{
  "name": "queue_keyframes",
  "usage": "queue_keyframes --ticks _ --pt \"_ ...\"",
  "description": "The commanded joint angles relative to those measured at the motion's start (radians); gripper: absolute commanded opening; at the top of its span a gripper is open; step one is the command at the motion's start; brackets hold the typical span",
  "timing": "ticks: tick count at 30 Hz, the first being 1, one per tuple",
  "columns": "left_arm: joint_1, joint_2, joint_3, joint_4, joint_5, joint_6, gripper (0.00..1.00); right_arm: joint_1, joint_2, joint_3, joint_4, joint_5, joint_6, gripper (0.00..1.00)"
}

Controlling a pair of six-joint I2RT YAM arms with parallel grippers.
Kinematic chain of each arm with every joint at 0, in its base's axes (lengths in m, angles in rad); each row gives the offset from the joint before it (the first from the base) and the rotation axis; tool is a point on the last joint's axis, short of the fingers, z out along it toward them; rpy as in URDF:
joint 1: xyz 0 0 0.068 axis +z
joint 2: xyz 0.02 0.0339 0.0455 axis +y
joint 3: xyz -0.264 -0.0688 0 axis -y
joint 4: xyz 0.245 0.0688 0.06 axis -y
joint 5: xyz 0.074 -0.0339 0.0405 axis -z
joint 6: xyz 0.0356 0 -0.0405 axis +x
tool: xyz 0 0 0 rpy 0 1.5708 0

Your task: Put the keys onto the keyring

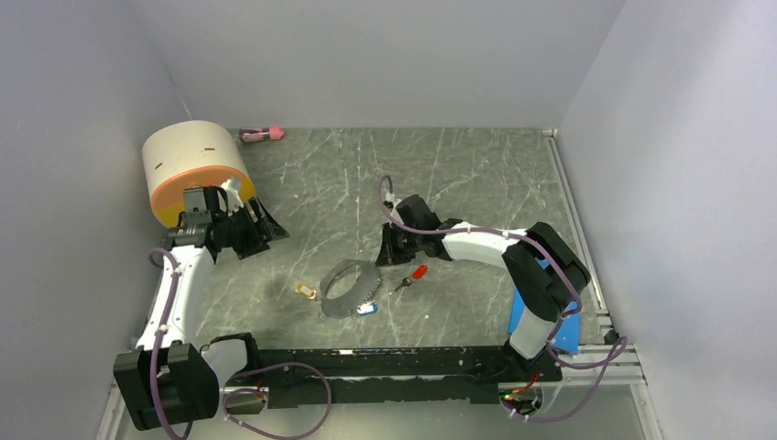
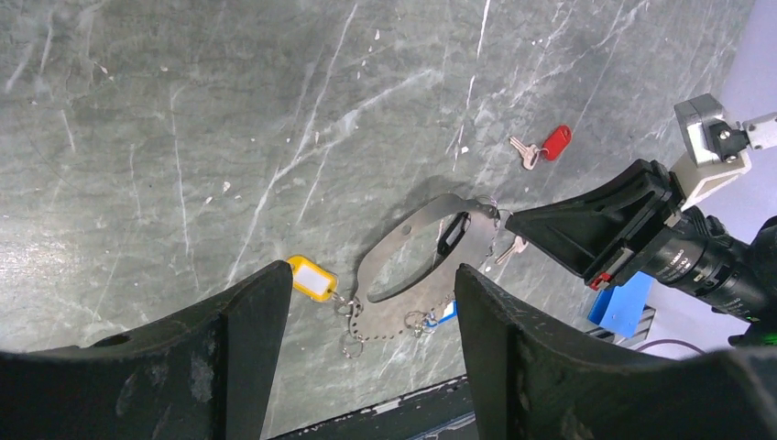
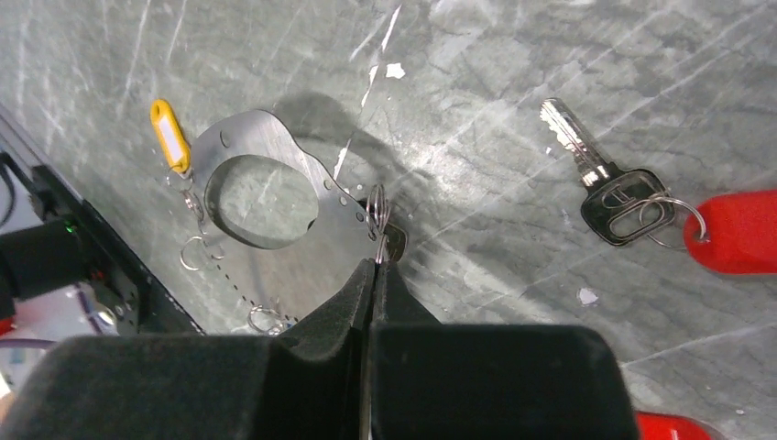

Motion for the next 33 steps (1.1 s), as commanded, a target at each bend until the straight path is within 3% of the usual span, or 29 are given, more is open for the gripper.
queue_keyframes --ticks 1,20,27,30,33 --pt "0.004 -0.025 -0.001 0.034 0.047 0.031 0.71 0.033 -0.012 0.075 -0.092 0.037 -0.134 0.0" --pt "-0.032 -0.112 -0.077 0.196 0.276 0.027 0.72 0.058 -0.175 0.115 -0.155 -0.077 -0.37 0.0" --pt "-0.143 -0.153 -0.107 0.257 0.291 0.013 0.73 0.058 -0.243 0.128 -0.205 -0.13 -0.423 0.0" --pt "-0.248 -0.201 -0.135 0.314 0.273 0.0 0.73 0.058 -0.268 0.133 -0.222 -0.152 -0.439 0.0" --pt "-0.334 -0.238 -0.172 0.392 0.276 -0.024 0.66 0.058 -0.287 0.144 -0.253 -0.174 -0.463 0.0"
